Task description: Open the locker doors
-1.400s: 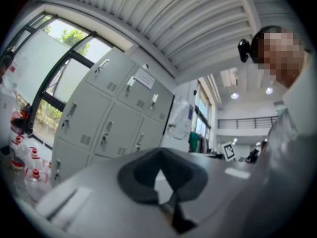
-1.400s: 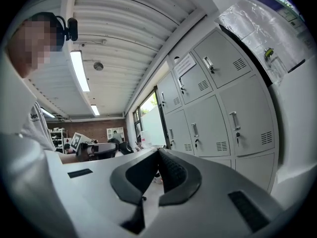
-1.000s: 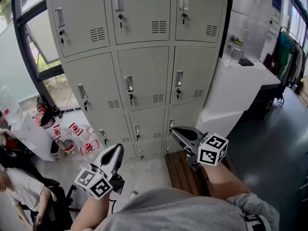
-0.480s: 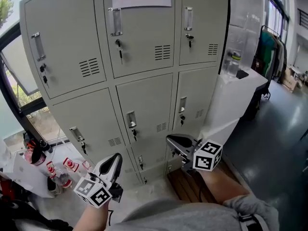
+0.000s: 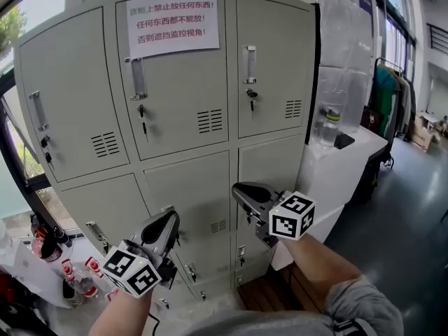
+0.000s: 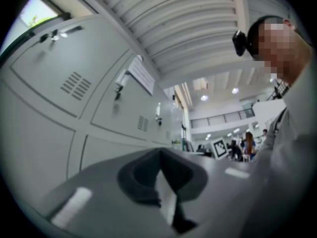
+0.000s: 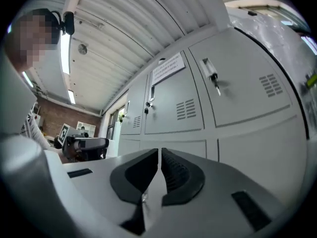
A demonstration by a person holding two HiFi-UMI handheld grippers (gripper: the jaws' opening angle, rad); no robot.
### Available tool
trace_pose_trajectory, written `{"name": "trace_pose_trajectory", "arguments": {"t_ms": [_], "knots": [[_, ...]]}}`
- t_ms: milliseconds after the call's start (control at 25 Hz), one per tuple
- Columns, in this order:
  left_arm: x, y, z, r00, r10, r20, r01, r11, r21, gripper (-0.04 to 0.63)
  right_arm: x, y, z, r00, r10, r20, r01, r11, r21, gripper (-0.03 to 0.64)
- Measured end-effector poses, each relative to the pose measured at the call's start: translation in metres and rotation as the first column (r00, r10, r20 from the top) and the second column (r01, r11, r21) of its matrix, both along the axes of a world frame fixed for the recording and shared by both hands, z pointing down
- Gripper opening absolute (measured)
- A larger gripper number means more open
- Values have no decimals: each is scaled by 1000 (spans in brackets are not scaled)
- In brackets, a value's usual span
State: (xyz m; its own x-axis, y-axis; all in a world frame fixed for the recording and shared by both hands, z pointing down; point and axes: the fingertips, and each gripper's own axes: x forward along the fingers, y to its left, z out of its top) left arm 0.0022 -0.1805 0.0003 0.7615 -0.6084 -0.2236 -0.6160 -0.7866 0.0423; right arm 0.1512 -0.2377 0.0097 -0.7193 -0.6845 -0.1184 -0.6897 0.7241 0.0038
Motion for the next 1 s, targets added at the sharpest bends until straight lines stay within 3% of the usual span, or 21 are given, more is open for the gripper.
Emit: {"name": "trace_pose_trajectory", "arguments": {"t_ms": [200,320,400,560,800,1000], "knots": [[51,-29,-85,999,27,23,-29,994,108,3,34,-42,-101,990,120,-69,-106,980,170,9],[68,-41,-124,999,45,-6,-44,992,121,3,49,-59,-161,979,192,-70,-170,955,244,21],[77,-49,-143,998,58,-14,-56,992,115,3,54,-71,-194,971,225,-77,-197,944,266,74],[89,-62,-165,998,59,-24,-56,993,104,3,64,-104,-238,955,286,-83,-260,935,241,142],[91,-61,-176,998,54,-15,-51,992,116,3,69,-142,-265,933,350,-89,-327,924,200,185],[80,-55,-178,999,43,-16,-41,991,127,5,67,-149,-269,943,325,-78,-308,935,173,196]]}}
